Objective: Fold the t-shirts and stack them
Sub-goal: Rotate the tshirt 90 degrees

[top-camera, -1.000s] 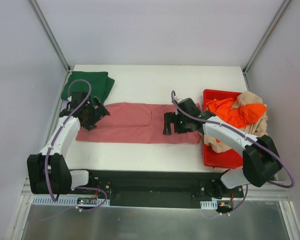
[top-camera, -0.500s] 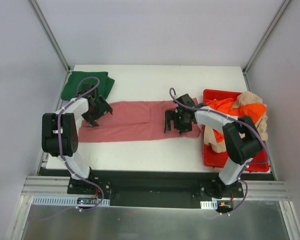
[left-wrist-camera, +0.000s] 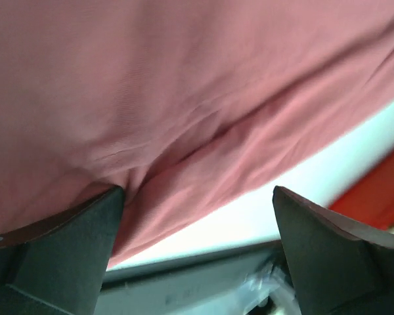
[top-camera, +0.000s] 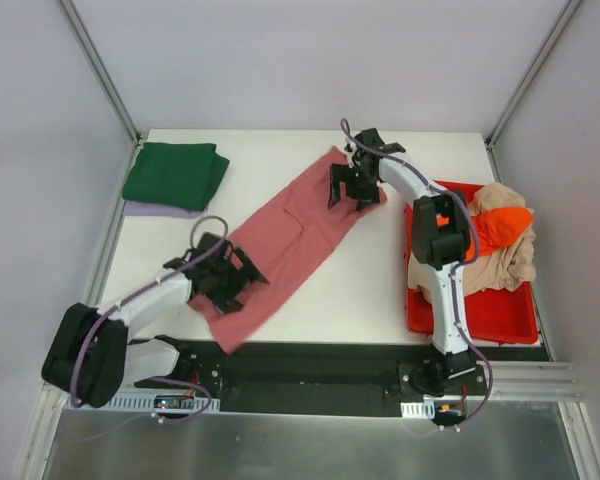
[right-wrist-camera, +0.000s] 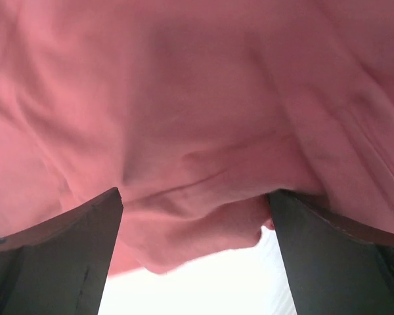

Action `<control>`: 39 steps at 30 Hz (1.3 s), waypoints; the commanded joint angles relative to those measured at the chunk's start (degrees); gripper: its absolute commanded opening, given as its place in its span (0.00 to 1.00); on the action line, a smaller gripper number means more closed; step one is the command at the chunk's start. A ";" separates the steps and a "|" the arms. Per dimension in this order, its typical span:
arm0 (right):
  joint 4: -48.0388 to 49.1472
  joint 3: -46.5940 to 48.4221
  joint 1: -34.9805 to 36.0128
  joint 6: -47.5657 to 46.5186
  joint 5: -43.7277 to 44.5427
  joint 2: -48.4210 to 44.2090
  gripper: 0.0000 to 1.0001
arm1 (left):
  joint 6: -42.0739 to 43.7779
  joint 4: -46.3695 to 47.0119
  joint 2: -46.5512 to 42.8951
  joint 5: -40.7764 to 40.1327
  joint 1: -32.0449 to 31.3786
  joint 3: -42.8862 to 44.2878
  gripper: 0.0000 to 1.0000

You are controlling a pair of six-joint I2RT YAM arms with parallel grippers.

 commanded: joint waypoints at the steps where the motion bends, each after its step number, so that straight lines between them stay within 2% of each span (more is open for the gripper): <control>1: -8.00 18.42 -1.42 -3.58 -1.86 10.41 0.96 | -19.74 -8.36 -8.38 3.95 -18.10 -8.90 0.99; 3: -8.53 25.98 -1.86 -3.84 -2.92 13.58 0.96 | -22.92 -8.37 -15.33 2.19 -22.43 -7.32 0.99; 5: -8.97 31.88 -2.47 -4.19 -2.05 14.04 0.96 | -22.14 -8.89 -21.49 -0.79 -24.90 -4.43 0.99; 7: -7.92 30.43 -2.74 -2.88 -2.22 10.63 0.96 | -19.69 -9.51 -25.19 -3.69 -25.69 -1.79 0.99; 11: 0.42 15.95 -1.60 -1.12 -2.40 -2.37 0.96 | -14.06 -13.01 -26.27 -10.46 -25.69 2.78 0.99; 15: -4.21 7.42 1.47 -0.50 1.03 -10.73 0.96 | -7.91 -16.36 -22.49 -14.69 -25.52 7.71 0.99; 18: -2.84 -5.47 6.12 1.16 2.69 -17.67 0.96 | -3.52 -17.77 -20.64 -18.46 -24.65 9.47 0.99; 19: -0.73 -12.14 8.58 1.26 3.40 -20.13 0.96 | -1.85 -17.94 -20.29 -19.08 -23.60 9.73 0.99; 23: 6.65 -26.16 16.84 9.05 6.74 -26.65 0.96 | 1.50 -18.47 -21.07 -19.53 -17.28 7.64 0.99; 25: 8.25 -28.64 20.45 11.27 8.14 -27.27 0.96 | 2.90 -18.39 -22.30 -16.29 -13.93 5.36 0.99; 29: 8.87 -29.17 26.52 11.71 11.04 -24.64 0.96 | 4.84 -18.47 -26.16 -15.14 -13.30 0.61 0.99; 39: 7.03 -23.46 24.34 11.89 13.60 -14.62 0.96 | 6.43 -18.38 -32.23 -12.06 -13.30 -5.38 0.99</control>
